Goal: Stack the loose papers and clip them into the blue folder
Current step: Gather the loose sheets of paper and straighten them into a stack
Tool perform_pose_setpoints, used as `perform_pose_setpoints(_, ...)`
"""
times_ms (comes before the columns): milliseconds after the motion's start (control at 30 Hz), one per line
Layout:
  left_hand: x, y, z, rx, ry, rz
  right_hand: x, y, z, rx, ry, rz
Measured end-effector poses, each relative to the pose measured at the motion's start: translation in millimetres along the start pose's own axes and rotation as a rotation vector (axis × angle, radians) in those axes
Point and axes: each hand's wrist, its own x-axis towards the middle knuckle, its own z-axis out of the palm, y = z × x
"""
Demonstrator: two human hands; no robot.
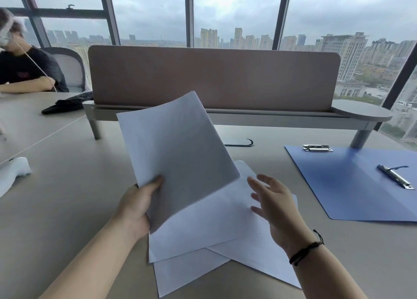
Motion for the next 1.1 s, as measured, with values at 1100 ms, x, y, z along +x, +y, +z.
perform_pose_setpoints(1100,-3.7,0.9,4.0,0.244,0.025,0.220,-4.1,6.5,6.0,0.222,-0.191,-0.099)
